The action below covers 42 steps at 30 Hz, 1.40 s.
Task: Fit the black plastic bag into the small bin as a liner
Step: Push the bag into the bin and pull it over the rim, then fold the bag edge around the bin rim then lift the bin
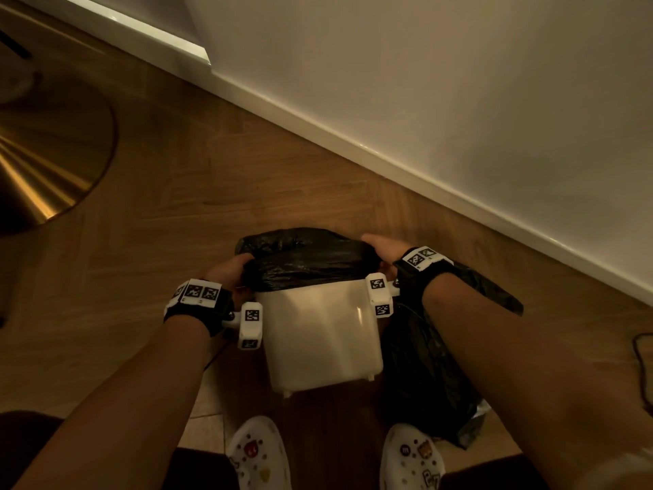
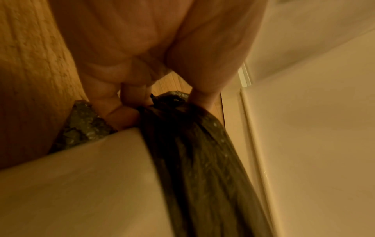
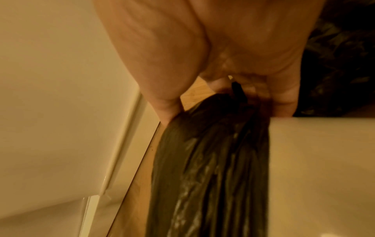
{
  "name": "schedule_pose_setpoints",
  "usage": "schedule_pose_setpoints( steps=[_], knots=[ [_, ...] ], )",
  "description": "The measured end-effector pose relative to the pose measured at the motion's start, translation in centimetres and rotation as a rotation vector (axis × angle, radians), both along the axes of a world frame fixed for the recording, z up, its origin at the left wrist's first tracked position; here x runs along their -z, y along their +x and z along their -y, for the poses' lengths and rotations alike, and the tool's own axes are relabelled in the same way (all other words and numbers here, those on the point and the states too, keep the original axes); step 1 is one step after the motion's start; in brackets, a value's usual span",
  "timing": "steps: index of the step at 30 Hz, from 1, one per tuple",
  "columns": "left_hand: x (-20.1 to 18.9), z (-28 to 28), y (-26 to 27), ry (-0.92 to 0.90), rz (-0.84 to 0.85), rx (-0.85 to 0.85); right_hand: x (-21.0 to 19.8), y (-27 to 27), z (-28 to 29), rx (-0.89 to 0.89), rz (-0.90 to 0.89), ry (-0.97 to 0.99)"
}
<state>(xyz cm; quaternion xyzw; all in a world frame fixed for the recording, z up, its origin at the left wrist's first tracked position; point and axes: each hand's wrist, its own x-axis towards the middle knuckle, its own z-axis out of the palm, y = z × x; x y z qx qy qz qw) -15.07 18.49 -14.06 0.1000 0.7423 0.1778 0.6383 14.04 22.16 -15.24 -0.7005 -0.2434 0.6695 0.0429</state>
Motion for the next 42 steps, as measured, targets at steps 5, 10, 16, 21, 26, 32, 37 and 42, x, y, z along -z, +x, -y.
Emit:
schedule_pose_setpoints(
  steps=[5, 10, 16, 21, 26, 32, 37, 42],
  knots=[
    [-1.1, 0.0, -0.6, 0.047, -0.045, 0.054, -0.4, 0.2, -0.1, 0.040, 0.038, 0.054],
    [-6.1, -2.0, -0.7, 0.219, -0.059, 0.173, -4.6, 0.6, -3.0, 0.148, 0.007, 0.221],
    [-11.6, -3.5, -1.9, 0.646, -0.351, 0.379, -9.4, -0.3, -5.2, 0.040, 0.071, 0.512],
    [-11.6, -2.1, -0.8, 0.808, -0.447, 0.537, -8.7, -0.3, -3.7, 0.048, -0.012, 0.616],
    [-9.7, -1.0, -1.7, 0.636, -0.386, 0.555, -8.0, 0.3, -3.1, 0.070, -0.044, 0.644],
    [-8.8, -0.1, -2.2, 0.646, -0.389, 0.681, -7.1, 1.8, -1.3, -0.120, -0.070, 0.691],
    [-8.9, 0.3, -0.8, 0.552, -0.466, 0.821, -6.4, 3.0, 0.2, -0.141, -0.146, 0.635],
    [-8.7, 1.4, 0.2, 0.491, -0.605, 1.008, -5.3, 3.8, 1.6, -0.317, -0.015, 0.596]
  ],
)
